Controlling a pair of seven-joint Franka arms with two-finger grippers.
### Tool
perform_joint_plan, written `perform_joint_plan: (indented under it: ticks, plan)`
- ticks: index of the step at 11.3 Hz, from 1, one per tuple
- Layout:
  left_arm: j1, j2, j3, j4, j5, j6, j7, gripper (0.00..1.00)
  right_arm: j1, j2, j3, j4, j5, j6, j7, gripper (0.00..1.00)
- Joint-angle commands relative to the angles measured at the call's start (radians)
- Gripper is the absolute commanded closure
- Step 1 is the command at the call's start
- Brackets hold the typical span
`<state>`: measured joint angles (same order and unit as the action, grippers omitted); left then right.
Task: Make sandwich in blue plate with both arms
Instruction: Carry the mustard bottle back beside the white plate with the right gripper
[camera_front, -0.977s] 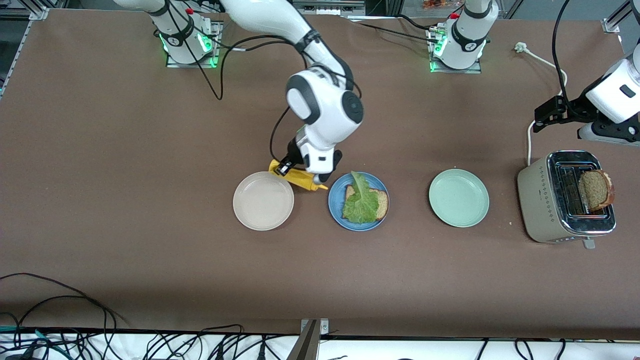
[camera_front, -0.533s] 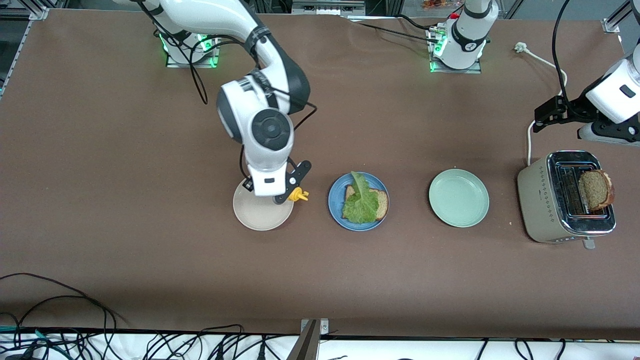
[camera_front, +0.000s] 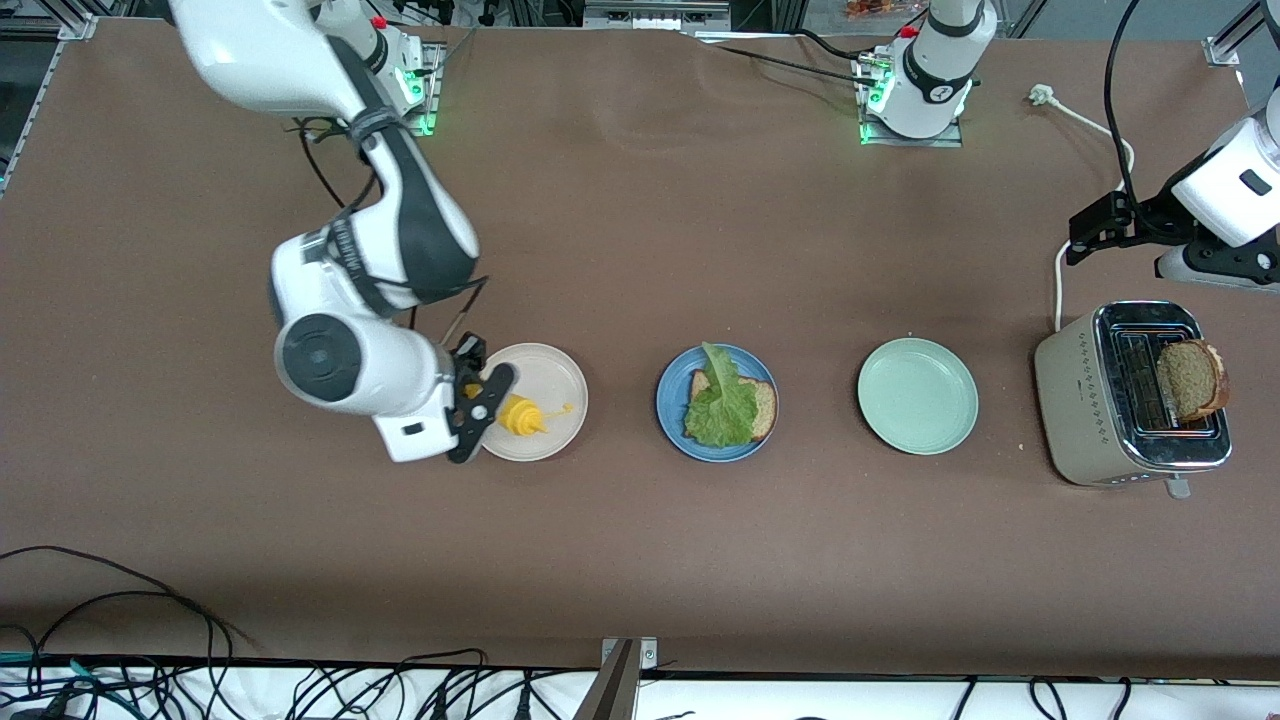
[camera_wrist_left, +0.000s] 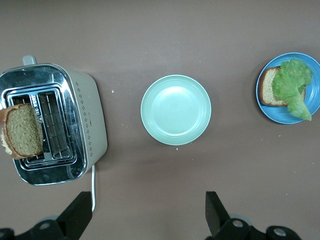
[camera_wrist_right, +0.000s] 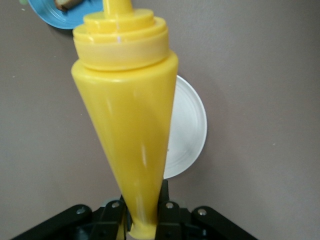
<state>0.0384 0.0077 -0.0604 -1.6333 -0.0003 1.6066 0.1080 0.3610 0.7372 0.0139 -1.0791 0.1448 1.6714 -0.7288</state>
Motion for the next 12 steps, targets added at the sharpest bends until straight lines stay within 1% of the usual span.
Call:
perform_joint_plan:
  ticks: [1,3,6,7,12]
  plan:
    - [0.003,0.009,-0.002,0.027,0.010,-0.020,0.021,0.00,-0.157,-0.019,0.107,-0.027,0.094,0.013,-0.186,1.00]
    - [0.003,0.009,-0.002,0.027,0.010,-0.020,0.021,0.00,-0.226,-0.019,0.110,-0.044,0.156,0.010,-0.327,1.00]
    - [0.003,0.009,-0.002,0.027,0.010,-0.020,0.021,0.00,-0.330,0.002,0.112,-0.068,0.290,0.007,-0.508,1.00]
    - [0.003,0.009,-0.002,0.026,0.010,-0.020,0.021,0.00,-0.358,0.014,0.112,-0.074,0.314,0.004,-0.568,1.00]
    - [0.003,0.009,-0.002,0.026,0.010,-0.020,0.021,0.00,-0.461,0.083,0.113,-0.105,0.479,-0.012,-0.849,1.00]
